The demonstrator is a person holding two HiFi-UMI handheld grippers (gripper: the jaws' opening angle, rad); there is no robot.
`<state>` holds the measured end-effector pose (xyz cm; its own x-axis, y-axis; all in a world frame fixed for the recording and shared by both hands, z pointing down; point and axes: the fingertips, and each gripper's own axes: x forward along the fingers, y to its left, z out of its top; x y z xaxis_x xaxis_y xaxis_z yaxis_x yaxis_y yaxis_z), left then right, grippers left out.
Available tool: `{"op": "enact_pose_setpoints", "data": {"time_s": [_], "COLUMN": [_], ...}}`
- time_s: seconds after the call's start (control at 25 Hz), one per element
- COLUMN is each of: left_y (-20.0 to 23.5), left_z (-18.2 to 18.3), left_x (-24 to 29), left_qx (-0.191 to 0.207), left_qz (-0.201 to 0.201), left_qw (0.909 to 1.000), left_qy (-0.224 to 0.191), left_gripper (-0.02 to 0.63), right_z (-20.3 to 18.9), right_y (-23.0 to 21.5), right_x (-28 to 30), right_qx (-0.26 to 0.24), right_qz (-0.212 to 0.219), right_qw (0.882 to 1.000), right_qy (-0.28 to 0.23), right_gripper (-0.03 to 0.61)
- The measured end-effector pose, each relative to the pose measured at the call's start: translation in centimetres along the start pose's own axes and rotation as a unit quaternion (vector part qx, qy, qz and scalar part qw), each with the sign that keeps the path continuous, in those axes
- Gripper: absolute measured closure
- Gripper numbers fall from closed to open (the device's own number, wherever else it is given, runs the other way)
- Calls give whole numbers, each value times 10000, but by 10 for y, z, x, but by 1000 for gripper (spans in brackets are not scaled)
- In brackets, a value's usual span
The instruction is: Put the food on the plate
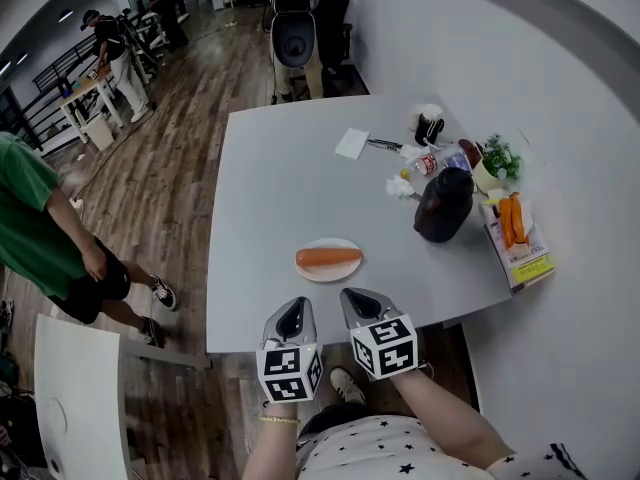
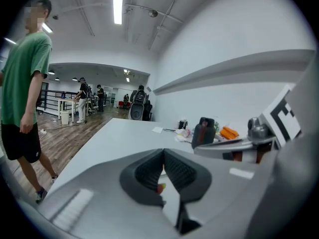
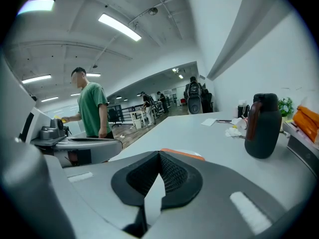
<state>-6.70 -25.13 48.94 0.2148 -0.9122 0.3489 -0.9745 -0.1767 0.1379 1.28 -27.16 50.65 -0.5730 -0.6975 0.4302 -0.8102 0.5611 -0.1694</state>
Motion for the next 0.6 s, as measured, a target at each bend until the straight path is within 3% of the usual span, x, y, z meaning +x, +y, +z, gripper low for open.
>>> {"op": "enact_pose_setpoints", "data": {"time_s": [0.6], "left_y": [-8], "left_z": [0], "left_x": [3], "left_qx": [33], "left_qz": [2], "left_qw": [10000], "left_qy": [-3], "left_gripper": [606], "right_z": [-1], "right_y": [-2], "right_x": [-7], "right_qx": [-88], "right_qz": [65], "right_qw": [9999], "right_qy": [-13], "right_gripper": [581]}}
